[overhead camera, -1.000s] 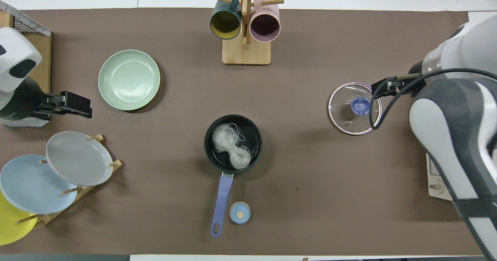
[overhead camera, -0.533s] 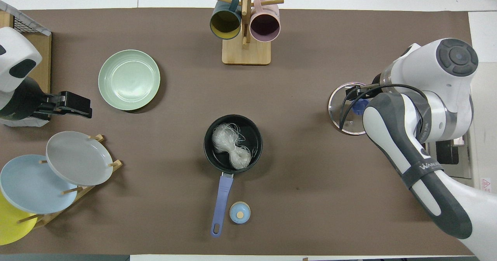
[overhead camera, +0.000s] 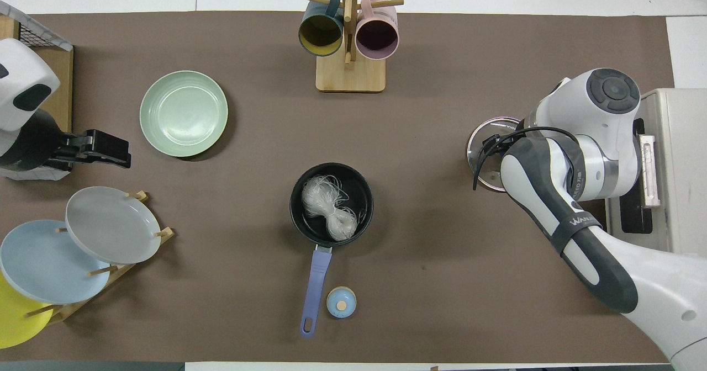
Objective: Transfer vermicelli from plate to pot
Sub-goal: 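Lift the glass lid with the right gripper and lower it onto the saucepan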
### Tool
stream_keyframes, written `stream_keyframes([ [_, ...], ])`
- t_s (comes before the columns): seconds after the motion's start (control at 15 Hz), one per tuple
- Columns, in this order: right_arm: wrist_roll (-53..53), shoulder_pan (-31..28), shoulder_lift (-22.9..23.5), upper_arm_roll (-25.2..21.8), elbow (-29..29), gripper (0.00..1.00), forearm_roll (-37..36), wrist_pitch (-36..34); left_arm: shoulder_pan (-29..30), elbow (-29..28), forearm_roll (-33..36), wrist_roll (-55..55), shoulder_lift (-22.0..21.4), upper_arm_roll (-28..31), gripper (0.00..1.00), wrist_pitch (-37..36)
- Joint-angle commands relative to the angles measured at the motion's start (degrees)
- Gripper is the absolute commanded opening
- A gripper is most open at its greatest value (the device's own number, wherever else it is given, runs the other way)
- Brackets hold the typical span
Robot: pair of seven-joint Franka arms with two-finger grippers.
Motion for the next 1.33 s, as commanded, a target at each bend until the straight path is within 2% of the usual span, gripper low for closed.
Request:
stream_keyframes([
  [0.0,-3.7,-0.3,-0.2,0.2,-0.7,0.84,0.9,1.0,-0.1,-0.1,-0.4,0.2,-0.5,0.4,1.00,-0.5],
  [0.27,-6.4,-0.3,-0.3,0.2,-0.3,0.44,0.9,0.0,-0.1,-0.1,-0.4,0.2,-0.5,0.4,1.00,-0.5],
  [0.47,-8.2,-0.4,-0.2,0.2,-0.1,0.23,0.9,-0.4,-0.1,-0.1,-0.4,0.2,-0.5,0.4,1.00,-0.5],
  [0.6,-8.0,-0.3,-0.3,0.4,1.7,0.20,0.9,-2.7,-0.1,-0.1,-0.4,0.2,-0.5,0.4,1.00,-0.5],
  [0.73,-6.6,-0.2,-0.8,1.7,5.8,0.20,1.1,-8.7,-0.1,-0.1,-0.4,0.2,-0.5,0.4,1.00,-0.5],
  [0.93,4.1,0.5,-1.3,6.9,12.9,0.20,0.8,-17.7,-0.1,-0.1,-0.4,0.2,-0.5,0.4,1.00,-0.5],
  [1.13,16.0,7.6,-1.0,7.6,19.3,0.20,0.1,-23.6,-0.1,-0.1,-0.4,0.2,-0.5,0.4,1.00,-0.5],
  [1.27,25.2,12.4,-0.4,7.6,21.8,0.20,0.2,-24.4,-0.1,-0.1,-0.4,0.2,-0.5,0.4,1.00,-0.5],
])
